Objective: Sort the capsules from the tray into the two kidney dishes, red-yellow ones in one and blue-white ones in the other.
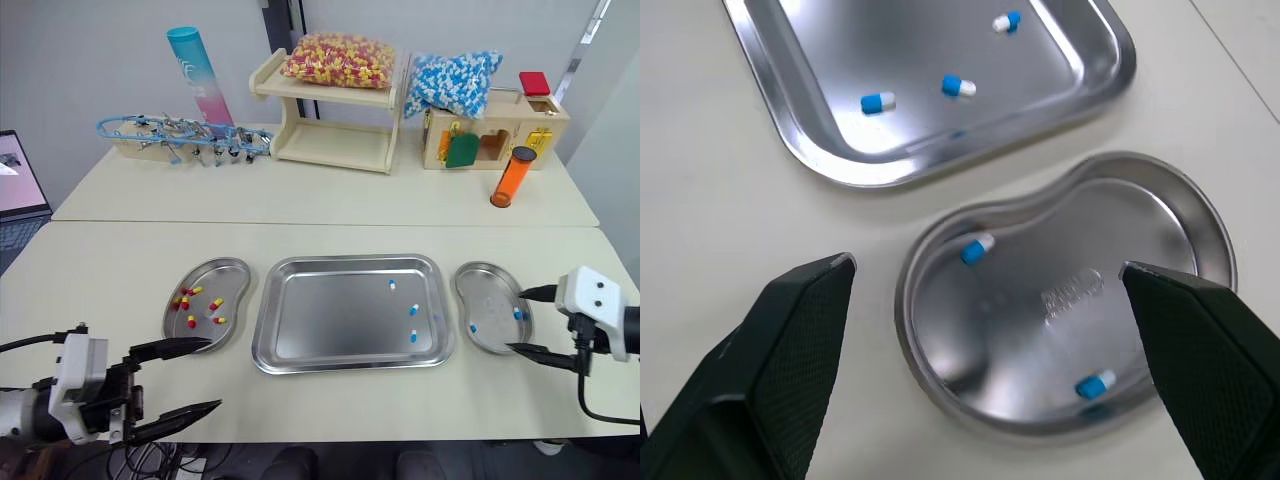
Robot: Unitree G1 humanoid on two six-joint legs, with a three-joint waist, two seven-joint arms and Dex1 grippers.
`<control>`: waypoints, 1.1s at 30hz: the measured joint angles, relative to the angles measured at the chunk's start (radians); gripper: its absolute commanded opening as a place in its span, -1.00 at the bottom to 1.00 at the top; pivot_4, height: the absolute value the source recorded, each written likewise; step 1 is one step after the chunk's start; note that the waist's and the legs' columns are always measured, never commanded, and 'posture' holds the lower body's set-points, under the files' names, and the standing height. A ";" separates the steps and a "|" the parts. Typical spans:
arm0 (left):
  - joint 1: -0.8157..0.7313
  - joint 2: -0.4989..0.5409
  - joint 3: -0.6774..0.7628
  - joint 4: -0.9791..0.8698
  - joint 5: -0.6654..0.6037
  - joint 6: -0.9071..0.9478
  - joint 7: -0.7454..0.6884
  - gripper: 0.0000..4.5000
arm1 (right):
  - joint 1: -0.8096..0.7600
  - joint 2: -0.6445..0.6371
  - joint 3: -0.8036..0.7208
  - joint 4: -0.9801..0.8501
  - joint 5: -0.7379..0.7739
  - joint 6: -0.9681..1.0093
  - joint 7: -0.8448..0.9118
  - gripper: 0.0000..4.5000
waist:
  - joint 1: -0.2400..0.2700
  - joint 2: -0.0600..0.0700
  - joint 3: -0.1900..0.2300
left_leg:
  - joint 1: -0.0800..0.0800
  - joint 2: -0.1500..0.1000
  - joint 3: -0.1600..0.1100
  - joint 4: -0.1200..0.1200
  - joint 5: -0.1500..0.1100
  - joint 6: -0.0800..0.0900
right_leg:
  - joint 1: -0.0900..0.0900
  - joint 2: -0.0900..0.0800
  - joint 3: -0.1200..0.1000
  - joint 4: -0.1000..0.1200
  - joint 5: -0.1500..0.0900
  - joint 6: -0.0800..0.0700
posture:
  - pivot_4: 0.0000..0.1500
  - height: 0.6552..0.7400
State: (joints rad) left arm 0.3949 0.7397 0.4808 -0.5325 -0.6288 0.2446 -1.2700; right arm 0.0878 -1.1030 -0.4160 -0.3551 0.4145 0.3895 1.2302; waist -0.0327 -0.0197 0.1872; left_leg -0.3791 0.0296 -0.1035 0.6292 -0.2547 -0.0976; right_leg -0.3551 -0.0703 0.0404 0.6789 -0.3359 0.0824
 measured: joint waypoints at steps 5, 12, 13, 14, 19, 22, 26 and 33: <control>-0.054 -0.038 -0.120 -0.042 0.003 -0.056 0.018 0.99 | -0.056 0.032 0.127 -0.159 0.023 0.055 -0.074 1.00 | 0.002 0.000 0.000 | 0.000 0.000 -0.001 0.000 0.000 0.000 | 0.000 0.000 -0.001 0.000 0.000 0.000 | 1.00 1.00; -0.049 -0.057 -0.175 -0.048 0.004 -0.105 0.034 1.00 | -0.092 0.071 0.285 -0.216 -0.005 0.119 -0.172 0.26 | 0.000 0.000 0.000 | 0.000 0.000 -0.001 0.000 0.000 0.000 | 0.000 0.000 -0.001 0.000 0.000 0.000 | 1.00 1.00; -0.037 -0.058 -0.180 -0.047 0.006 -0.119 0.030 1.00 | -0.100 0.079 0.302 -0.222 -0.009 0.137 -0.191 0.26 | 0.000 0.000 0.000 | 0.000 0.000 -0.001 0.000 0.000 0.000 | 0.000 0.000 -0.001 0.000 0.000 0.000 | 1.00 1.00; -0.025 -0.060 -0.185 -0.044 0.010 -0.133 0.022 1.00 | -0.108 0.090 0.321 -0.230 -0.015 0.159 -0.215 0.26 | 0.000 0.000 0.000 | 0.000 0.000 -0.002 0.000 0.000 0.000 | 0.000 0.000 -0.001 0.000 0.000 0.000 | 1.00 1.00; -0.008 -0.075 -0.196 -0.009 0.013 -0.196 -0.001 1.00 | -0.195 0.159 0.448 -0.256 -0.051 0.333 -0.363 0.26 | 0.002 0.000 0.000 | 0.000 0.000 -0.002 0.000 0.000 0.000 | 0.000 0.000 -0.001 0.000 0.000 0.000 | 1.00 1.00; -0.009 -0.076 -0.204 0.002 0.013 -0.225 -0.010 1.00 | -0.231 0.190 0.508 -0.270 -0.061 0.431 -0.424 0.26 | 0.002 0.000 0.000 | -0.001 0.000 -0.002 0.000 0.000 0.000 | 0.000 0.000 -0.001 -0.001 0.000 0.000 | 1.00 1.00; -0.048 -0.075 -0.214 0.029 0.011 -0.230 -0.006 1.00 | -0.280 0.276 0.575 -0.271 -0.076 0.583 -0.526 0.26 | 0.002 0.000 0.000 | -0.001 0.000 -0.003 0.000 0.000 0.000 | 0.000 0.000 -0.002 0.000 0.000 0.000 | 1.00 1.00; -0.097 -0.068 -0.240 0.027 0.001 -0.212 0.018 1.00 | -0.332 0.322 0.627 -0.270 -0.080 0.709 -0.597 0.26 | 0.001 0.000 0.000 | -0.001 0.000 -0.003 0.000 0.000 0.000 | -0.001 0.000 -0.002 0.000 0.000 0.000 | 1.00 1.00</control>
State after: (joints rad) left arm 0.2984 0.6721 0.2407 -0.5051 -0.6273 0.0327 -1.2517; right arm -0.2440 -0.7809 0.2110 -0.6253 0.3345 1.0986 0.6335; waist -0.0314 -0.0195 0.1870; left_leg -0.3803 0.0294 -0.1065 0.6293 -0.2547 -0.0975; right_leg -0.3561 -0.0701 0.0383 0.6789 -0.3359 0.0823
